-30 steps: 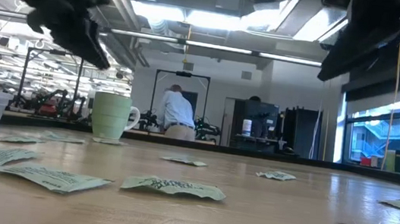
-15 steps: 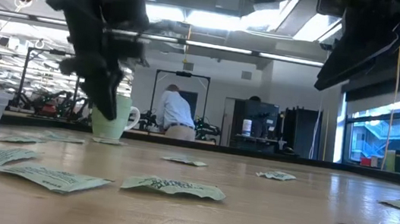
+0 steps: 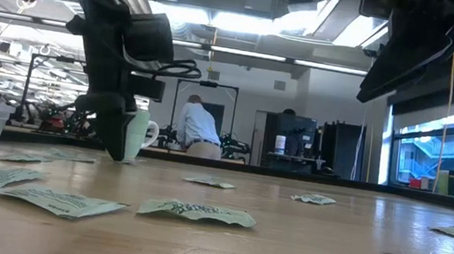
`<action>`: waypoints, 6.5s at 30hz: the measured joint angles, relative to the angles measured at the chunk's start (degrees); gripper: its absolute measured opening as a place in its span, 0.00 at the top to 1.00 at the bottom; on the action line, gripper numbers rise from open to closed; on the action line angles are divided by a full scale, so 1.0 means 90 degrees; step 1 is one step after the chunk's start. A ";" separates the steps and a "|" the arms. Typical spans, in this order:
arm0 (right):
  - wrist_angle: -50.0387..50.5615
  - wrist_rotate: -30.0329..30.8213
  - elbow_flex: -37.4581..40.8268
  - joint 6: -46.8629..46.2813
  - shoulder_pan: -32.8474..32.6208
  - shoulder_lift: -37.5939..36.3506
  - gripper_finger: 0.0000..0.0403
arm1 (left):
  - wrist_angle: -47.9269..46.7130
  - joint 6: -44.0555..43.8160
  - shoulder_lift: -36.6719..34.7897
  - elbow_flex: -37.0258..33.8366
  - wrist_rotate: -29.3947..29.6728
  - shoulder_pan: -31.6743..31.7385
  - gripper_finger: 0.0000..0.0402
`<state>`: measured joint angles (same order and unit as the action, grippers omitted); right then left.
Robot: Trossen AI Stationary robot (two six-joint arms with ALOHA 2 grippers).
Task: Pick and place items into bin
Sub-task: Put the white stevia packet into the left transparent bin
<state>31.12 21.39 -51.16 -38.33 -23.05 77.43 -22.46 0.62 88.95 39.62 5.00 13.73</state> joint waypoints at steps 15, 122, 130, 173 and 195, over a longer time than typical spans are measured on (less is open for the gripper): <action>0.0002 0.0000 0.0001 0.0002 0.0000 -0.0001 0.60 | -0.0210 0.0016 -0.0102 -0.0019 -0.0207 -0.0016 0.98; 0.0045 0.0384 0.0003 0.0126 0.0391 -0.0005 0.60 | -0.1902 -0.2131 -0.1409 -0.0092 0.0429 -0.1976 0.74; 0.0045 0.0385 0.0003 0.0126 0.0391 -0.0005 0.60 | -0.1807 -0.2086 -0.0781 -0.0095 -0.0061 -0.1676 0.76; 0.0074 0.0386 0.0003 0.0134 0.0389 -0.0002 0.60 | -0.4824 -0.4372 -0.2903 0.0522 -0.0125 -0.2470 0.99; 0.0055 0.0385 0.0003 0.0148 0.0372 0.0000 0.60 | -0.5308 -0.6760 -0.3007 0.0017 0.0116 -0.3666 0.99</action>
<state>31.62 24.86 -51.13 -36.99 -19.70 77.43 -70.24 -60.21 61.89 39.77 6.04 -19.25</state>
